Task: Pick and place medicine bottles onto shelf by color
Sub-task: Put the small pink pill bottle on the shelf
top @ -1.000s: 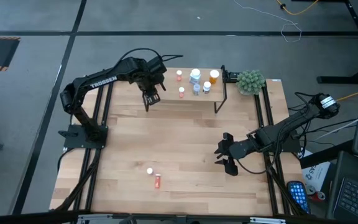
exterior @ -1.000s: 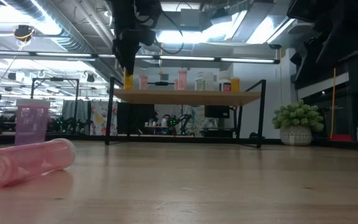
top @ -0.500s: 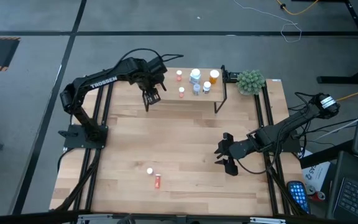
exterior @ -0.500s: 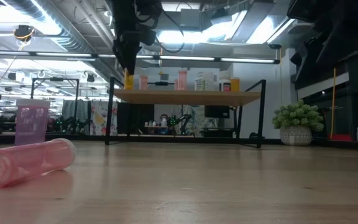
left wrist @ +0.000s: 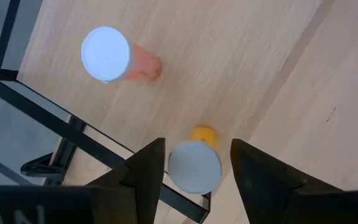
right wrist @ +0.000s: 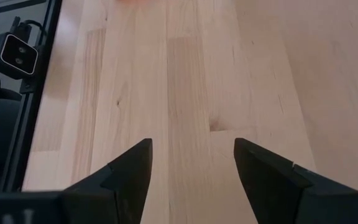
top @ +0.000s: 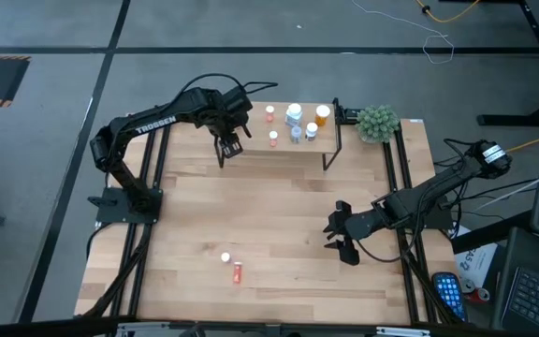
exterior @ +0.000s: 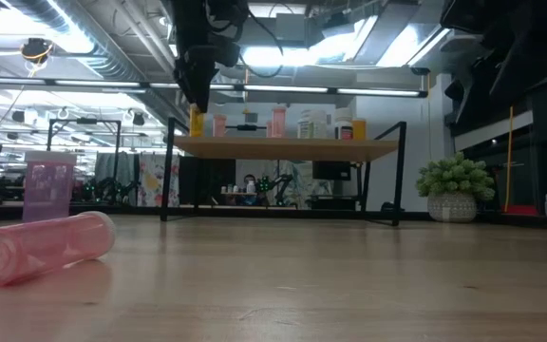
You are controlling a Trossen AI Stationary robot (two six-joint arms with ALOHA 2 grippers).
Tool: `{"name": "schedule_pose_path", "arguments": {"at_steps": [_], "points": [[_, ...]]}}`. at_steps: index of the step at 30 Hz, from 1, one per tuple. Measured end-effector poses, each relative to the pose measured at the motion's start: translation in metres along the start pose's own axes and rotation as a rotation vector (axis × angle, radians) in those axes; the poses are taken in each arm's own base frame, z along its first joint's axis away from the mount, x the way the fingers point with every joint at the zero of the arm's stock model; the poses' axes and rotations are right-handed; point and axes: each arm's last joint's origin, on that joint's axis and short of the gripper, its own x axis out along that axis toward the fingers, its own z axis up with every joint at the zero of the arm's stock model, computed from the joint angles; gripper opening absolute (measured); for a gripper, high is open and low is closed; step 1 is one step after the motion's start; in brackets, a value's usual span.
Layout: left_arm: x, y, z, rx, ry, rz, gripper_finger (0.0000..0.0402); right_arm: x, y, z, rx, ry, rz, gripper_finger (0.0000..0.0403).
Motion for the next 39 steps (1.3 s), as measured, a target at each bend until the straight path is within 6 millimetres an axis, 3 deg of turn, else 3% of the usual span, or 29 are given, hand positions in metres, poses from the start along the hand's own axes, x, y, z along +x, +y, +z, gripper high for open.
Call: {"name": "schedule_pose_path", "arguments": {"at_steps": [13, 19, 24, 30, 39], "points": [[-0.006, 0.002, 0.003, 0.013, -0.065, 0.018, 0.0179, 0.000, 0.000, 0.000, 0.024, 0.004, 0.007, 0.0229], [-0.028, 0.006, 0.004, -0.011, -0.200, 0.036, 0.0178, 0.000, 0.000, 0.000, 0.029, 0.005, 0.009, 0.0229], [-0.066, 0.005, -0.008, -0.051, -0.269, 0.015, 0.0177, 0.000, 0.001, -0.001, 0.053, 0.025, 0.047, 0.0229], [-0.115, -0.026, -0.027, -0.060, -0.368, -0.320, 0.0177, 0.000, 0.002, 0.000, 0.053, 0.023, 0.048, 0.0229], [-0.148, -0.110, -0.061, 0.091, -0.274, -0.599, 0.0177, 0.000, 0.000, 0.001, 0.128, -0.015, -0.007, 0.0229]]}}
